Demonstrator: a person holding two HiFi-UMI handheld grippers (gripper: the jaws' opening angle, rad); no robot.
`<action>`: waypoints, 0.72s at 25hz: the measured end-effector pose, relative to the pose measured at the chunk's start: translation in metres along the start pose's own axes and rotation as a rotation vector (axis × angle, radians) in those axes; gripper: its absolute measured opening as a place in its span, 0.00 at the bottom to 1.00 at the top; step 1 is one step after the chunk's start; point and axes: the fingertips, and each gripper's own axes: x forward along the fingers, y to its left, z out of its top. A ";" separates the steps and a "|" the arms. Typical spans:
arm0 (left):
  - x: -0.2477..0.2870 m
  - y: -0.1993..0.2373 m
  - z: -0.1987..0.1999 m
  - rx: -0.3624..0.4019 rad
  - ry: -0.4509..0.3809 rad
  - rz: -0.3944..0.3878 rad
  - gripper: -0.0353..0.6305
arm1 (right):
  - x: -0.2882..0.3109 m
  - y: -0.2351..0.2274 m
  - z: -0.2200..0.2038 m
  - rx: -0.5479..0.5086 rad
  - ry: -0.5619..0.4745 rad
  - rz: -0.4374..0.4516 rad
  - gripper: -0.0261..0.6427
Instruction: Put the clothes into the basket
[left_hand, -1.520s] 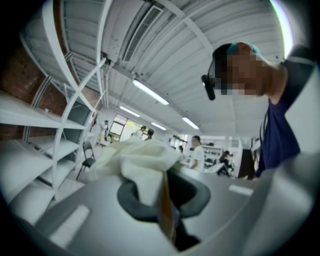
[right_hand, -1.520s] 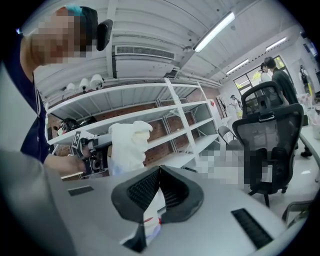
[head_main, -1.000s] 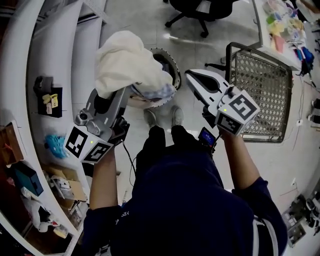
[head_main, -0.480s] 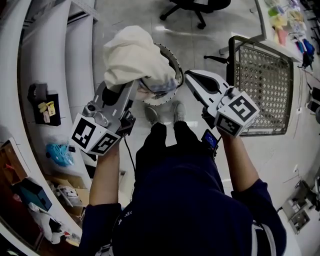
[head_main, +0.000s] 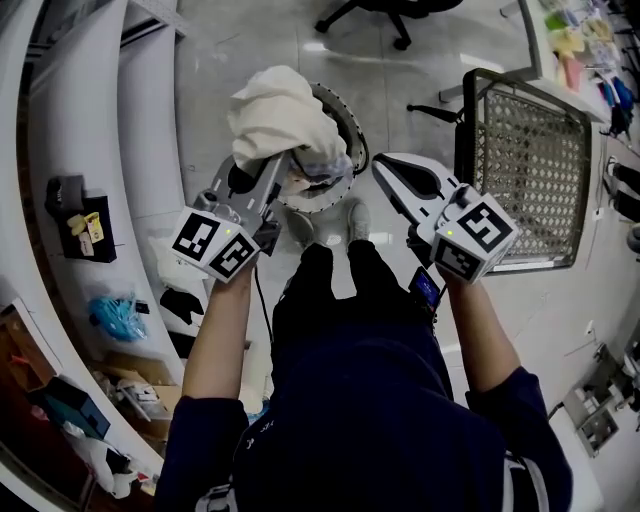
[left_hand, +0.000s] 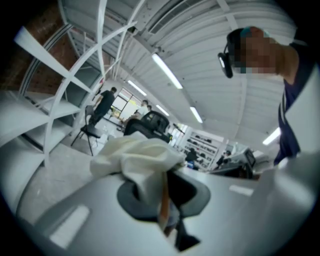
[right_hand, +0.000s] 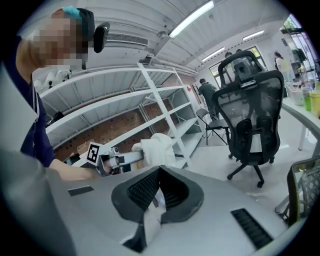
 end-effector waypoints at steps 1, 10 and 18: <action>0.004 0.008 -0.009 -0.008 0.012 0.006 0.09 | 0.001 -0.003 -0.002 0.002 0.005 -0.004 0.05; 0.031 0.075 -0.096 -0.078 0.135 0.064 0.09 | 0.008 -0.028 -0.036 0.044 0.063 -0.036 0.05; 0.054 0.128 -0.192 -0.116 0.286 0.104 0.09 | 0.024 -0.047 -0.068 0.079 0.123 -0.037 0.05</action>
